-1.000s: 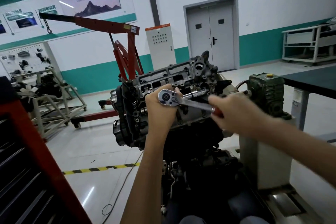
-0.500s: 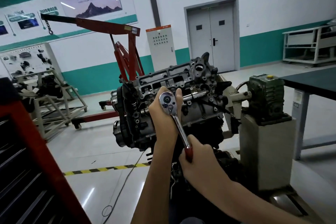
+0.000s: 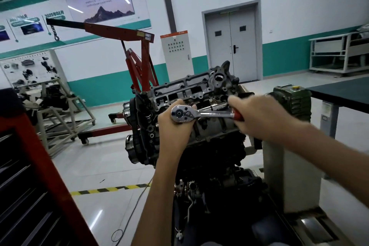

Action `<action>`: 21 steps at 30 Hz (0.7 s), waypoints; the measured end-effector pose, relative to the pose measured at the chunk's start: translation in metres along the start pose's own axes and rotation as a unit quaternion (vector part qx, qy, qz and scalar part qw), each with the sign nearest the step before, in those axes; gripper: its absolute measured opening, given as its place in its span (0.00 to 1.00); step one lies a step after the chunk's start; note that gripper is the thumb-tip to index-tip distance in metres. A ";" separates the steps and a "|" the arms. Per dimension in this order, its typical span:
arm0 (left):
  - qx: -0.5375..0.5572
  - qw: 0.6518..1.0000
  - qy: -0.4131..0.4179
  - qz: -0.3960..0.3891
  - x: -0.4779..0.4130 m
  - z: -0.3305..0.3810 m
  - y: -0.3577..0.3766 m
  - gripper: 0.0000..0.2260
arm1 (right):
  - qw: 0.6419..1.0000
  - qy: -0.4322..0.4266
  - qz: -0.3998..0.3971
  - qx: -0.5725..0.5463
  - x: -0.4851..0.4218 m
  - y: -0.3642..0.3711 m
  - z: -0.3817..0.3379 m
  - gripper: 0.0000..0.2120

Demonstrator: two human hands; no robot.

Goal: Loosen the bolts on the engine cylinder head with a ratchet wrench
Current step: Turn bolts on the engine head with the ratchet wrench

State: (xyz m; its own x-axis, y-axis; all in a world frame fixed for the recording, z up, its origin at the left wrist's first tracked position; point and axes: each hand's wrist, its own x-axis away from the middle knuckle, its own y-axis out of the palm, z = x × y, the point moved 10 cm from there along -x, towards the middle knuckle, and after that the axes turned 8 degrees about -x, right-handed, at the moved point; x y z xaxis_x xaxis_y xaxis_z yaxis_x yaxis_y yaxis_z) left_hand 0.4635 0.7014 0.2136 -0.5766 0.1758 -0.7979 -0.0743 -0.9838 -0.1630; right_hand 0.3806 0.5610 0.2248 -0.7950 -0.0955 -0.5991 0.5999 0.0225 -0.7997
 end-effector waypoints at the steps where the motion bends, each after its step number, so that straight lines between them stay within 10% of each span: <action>1: 0.003 1.000 -0.002 0.031 0.005 -0.001 -0.003 0.15 | 0.999 0.019 0.006 -0.036 0.011 0.011 -0.005 0.06; 9: 0.050 0.994 -0.021 0.099 0.006 -0.001 0.014 0.13 | 0.880 0.152 0.093 -0.441 0.058 0.088 -0.064 0.13; 15: 0.041 0.993 0.005 0.114 0.002 -0.001 -0.006 0.18 | 0.979 -0.008 -0.020 -0.202 0.031 0.045 -0.036 0.08; 21: 0.021 0.999 0.005 0.035 -0.005 0.005 0.000 0.14 | 0.996 -0.079 0.009 0.051 -0.023 -0.026 -0.003 0.11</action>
State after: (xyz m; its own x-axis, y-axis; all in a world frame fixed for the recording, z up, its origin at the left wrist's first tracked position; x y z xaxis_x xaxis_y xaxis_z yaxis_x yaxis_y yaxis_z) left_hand 0.4626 0.7005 0.2207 -0.5737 0.1068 -0.8121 -0.0679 -0.9942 -0.0828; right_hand 0.3832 0.5652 0.2590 -0.7643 -0.2518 -0.5936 0.6270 -0.0752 -0.7754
